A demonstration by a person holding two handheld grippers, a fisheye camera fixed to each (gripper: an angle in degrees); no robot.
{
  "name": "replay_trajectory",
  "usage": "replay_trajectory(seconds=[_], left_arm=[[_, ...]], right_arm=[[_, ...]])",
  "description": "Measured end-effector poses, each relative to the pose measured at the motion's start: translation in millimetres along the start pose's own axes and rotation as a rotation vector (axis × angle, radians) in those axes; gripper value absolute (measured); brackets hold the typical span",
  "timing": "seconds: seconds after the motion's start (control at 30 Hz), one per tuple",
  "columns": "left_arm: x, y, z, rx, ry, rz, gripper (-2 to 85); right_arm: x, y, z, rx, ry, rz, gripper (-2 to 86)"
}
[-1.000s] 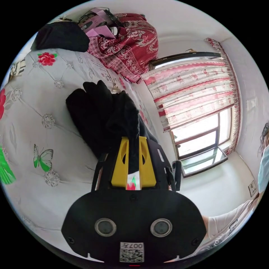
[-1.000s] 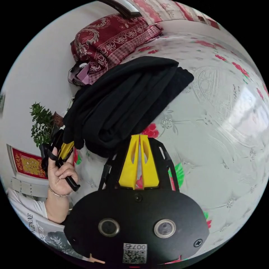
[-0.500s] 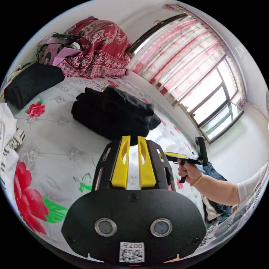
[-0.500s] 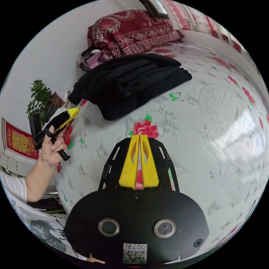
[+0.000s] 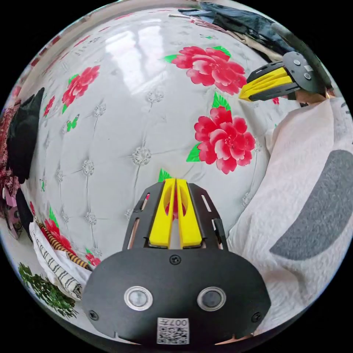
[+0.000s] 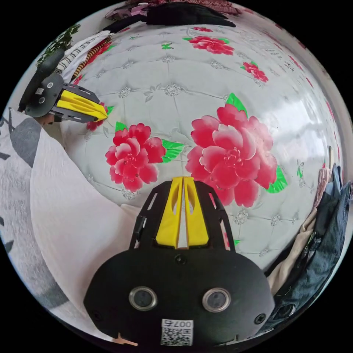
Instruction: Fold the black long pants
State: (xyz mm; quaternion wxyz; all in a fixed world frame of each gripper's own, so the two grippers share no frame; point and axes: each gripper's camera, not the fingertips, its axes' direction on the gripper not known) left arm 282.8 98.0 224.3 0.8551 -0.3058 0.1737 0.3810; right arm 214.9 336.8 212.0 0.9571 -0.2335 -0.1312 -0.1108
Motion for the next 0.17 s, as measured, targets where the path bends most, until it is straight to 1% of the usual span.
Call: replay_trajectory(seconds=[0.07, 0.17], left_arm=[[13.4, -11.5, 5.2, -0.035, -0.055, 0.014, -0.9], [21.1, -24.6, 13.9, -0.059, -0.051, -0.022, -0.9]], right_arm=[[-9.7, -2.8, -6.4, 0.032, 0.045, -0.011, -0.3], [-2.5, 8.3, -17.2, 0.130, -0.016, 0.023, -0.3]])
